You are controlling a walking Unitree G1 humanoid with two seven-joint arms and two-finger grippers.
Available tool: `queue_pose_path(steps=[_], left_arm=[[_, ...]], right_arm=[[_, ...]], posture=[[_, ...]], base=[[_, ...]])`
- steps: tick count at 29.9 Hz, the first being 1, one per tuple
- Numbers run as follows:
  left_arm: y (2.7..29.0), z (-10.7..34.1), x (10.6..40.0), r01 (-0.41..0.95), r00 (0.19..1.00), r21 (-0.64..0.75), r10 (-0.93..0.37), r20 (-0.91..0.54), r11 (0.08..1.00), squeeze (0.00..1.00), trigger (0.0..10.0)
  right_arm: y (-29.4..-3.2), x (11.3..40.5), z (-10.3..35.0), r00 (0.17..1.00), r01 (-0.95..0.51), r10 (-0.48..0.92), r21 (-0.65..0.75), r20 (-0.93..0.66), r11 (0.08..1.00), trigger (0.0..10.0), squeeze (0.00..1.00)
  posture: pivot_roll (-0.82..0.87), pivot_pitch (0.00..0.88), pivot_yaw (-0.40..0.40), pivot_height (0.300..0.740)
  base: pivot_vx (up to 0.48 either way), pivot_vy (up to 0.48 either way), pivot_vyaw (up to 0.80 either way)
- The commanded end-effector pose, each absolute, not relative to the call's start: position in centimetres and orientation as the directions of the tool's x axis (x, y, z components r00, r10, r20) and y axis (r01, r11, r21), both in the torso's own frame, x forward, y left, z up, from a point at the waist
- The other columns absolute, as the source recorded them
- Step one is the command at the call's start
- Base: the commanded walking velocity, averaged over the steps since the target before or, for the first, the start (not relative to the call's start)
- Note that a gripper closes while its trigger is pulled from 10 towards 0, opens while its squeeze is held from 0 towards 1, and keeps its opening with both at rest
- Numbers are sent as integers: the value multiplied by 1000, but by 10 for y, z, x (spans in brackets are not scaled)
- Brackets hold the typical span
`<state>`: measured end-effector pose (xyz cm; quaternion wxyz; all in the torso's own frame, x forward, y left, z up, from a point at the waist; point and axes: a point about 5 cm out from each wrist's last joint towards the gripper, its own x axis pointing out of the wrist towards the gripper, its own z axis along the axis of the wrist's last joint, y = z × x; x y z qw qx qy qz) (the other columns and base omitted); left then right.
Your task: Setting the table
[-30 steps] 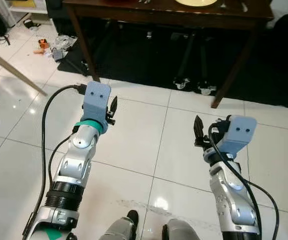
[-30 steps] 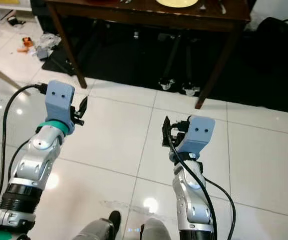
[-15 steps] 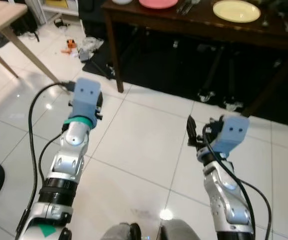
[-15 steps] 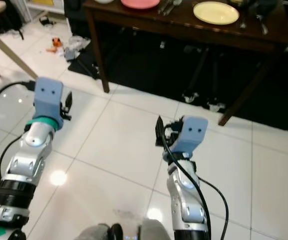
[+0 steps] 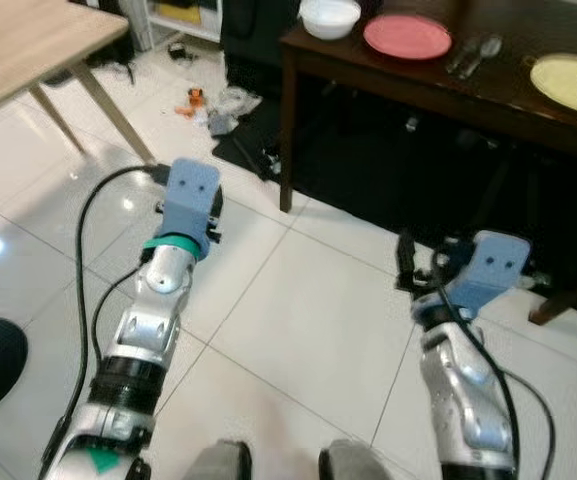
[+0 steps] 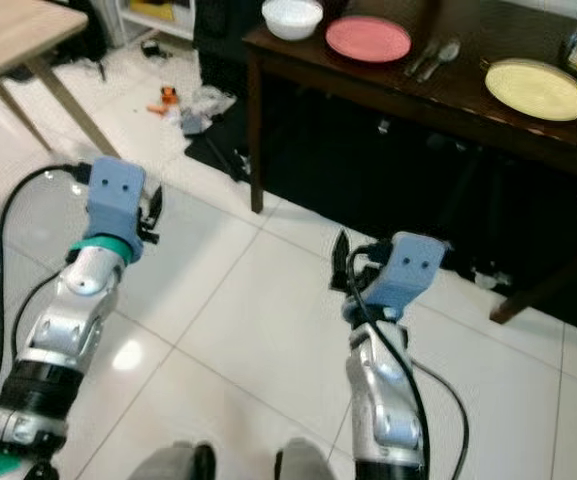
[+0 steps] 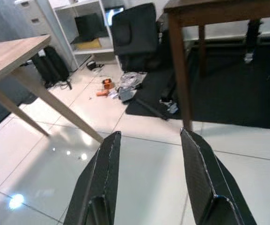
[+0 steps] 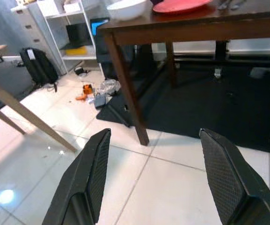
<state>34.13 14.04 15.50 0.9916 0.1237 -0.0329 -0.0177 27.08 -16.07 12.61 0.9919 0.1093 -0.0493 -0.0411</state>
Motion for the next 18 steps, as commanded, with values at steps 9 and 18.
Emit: queue_pose_path(steps=[9, 18], left_arm=[[136, 152, 341, 79, 995, 254, -94, 45, 964, 0, 10000], [124, 172, 335, 220, 951, 238, -262, 164, 946, 0, 10000]], right_arm=[[-169, 269, 122, 989, 109, -126, 196, 76, 974, 10000, 0], [-168, 272, 153, 970, 85, -78, -21, 230, 996, 10000, 0]], posture=[[-141, 15, 116, 740], [-136, 13, 111, 740]], base=[[469, 0, 0], [469, 0, 0]])
